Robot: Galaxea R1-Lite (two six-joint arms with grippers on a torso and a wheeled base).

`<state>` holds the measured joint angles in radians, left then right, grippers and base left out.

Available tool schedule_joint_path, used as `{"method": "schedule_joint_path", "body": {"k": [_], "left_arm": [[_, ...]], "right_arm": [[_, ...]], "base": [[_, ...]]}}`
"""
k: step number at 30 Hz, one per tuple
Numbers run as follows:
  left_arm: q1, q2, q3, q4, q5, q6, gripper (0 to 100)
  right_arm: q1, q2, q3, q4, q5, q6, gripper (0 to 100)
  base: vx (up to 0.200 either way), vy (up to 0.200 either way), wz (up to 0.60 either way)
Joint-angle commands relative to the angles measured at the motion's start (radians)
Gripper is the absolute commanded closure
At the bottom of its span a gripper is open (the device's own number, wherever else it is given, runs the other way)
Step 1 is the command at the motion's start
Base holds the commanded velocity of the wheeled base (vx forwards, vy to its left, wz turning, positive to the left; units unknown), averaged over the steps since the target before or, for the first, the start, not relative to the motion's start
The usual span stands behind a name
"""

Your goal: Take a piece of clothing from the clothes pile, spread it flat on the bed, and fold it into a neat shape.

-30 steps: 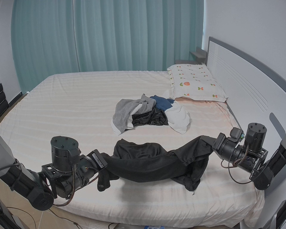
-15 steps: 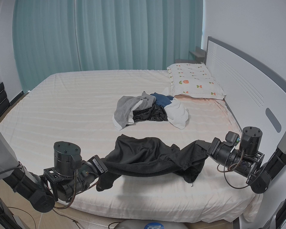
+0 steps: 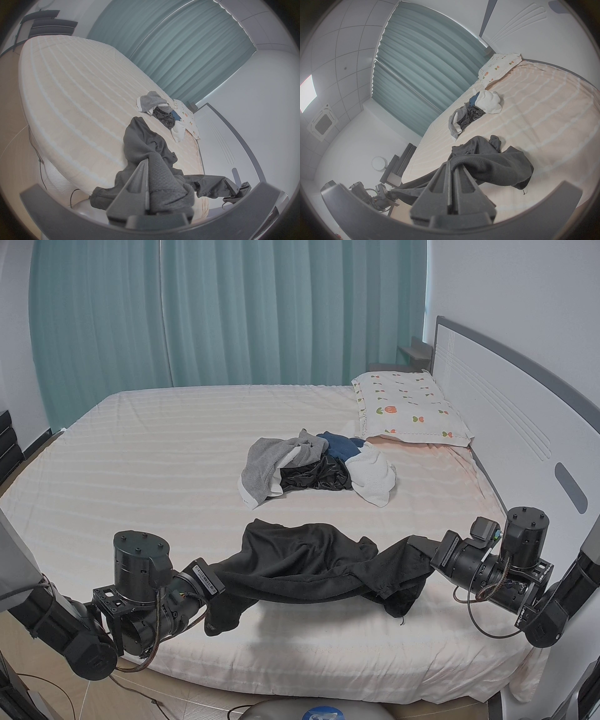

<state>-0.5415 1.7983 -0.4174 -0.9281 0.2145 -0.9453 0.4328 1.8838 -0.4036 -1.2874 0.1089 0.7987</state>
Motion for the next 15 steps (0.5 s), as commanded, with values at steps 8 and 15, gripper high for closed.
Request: {"method": "schedule_joint_path", "body": {"k": [8, 15], "left_arm": [[0.014, -0.048, -0.007, 0.0, 0.0, -0.001, 100], [0.018, -0.074, -0.007, 0.0, 0.002, 0.002, 100]], "right_arm": [[0.023, -0.008, -0.009, -0.004, -0.066, -0.006, 100], [0.032, -0.012, -0.014, -0.006, -0.095, -0.01, 100]], "base": [[0.0, 0.2, 0.0], [0.0, 0.2, 0.0]]}}
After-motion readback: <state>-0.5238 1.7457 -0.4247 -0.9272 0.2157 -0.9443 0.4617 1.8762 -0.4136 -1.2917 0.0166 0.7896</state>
